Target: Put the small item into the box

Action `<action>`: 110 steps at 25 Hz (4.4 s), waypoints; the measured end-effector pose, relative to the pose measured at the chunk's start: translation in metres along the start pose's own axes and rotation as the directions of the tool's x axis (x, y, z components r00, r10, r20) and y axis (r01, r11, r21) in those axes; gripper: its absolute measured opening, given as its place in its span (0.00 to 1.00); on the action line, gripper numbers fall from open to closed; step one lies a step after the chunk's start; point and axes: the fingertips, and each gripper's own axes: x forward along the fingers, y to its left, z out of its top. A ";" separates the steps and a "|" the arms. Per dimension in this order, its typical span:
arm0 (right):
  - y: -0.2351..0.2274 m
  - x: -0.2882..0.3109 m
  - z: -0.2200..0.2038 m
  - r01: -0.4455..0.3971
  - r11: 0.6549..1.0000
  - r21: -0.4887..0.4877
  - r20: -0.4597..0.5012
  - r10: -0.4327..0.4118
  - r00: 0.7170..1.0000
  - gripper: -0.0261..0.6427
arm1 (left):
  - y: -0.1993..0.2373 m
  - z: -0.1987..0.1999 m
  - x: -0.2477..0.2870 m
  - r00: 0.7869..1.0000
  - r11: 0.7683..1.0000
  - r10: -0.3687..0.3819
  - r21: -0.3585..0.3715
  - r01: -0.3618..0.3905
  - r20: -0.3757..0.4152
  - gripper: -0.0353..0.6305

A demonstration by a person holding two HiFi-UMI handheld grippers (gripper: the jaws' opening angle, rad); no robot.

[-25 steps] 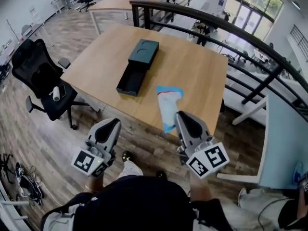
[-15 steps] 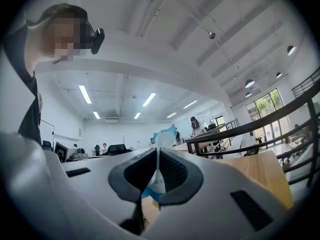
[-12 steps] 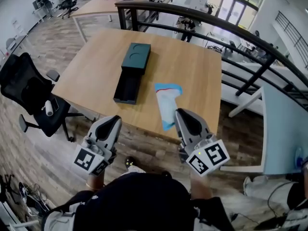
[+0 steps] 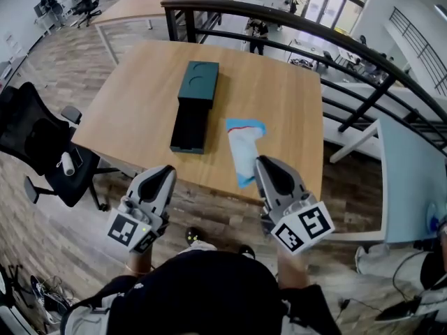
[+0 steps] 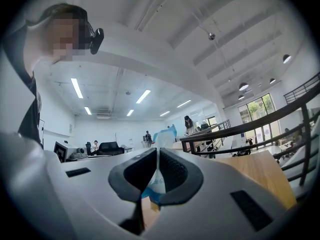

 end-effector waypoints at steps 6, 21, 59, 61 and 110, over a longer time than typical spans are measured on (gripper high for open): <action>0.015 0.018 -0.006 0.014 1.000 -0.007 -0.012 -0.014 1.000 0.08 | 0.025 -0.004 -0.012 1.000 1.000 -0.007 -0.024 0.006 -0.009 0.09; 0.052 0.060 -0.017 0.051 0.999 -0.020 -0.031 -0.052 0.998 0.08 | 0.078 -0.005 -0.036 1.000 0.999 -0.028 -0.046 0.027 -0.003 0.09; -0.008 0.218 -0.045 -0.010 1.000 0.004 -0.047 0.010 0.999 0.08 | 0.209 -0.011 0.006 0.995 0.996 0.092 -0.001 -0.093 -0.027 0.09; -0.014 0.228 -0.048 -0.009 1.000 0.009 -0.055 0.009 0.998 0.08 | 0.218 -0.011 0.012 0.995 0.995 0.095 0.002 -0.095 -0.029 0.09; -0.102 0.294 -0.127 0.150 0.983 0.106 -0.215 -0.124 0.969 0.08 | 0.285 -0.041 0.147 0.989 0.997 -0.074 -0.004 0.074 -0.131 0.09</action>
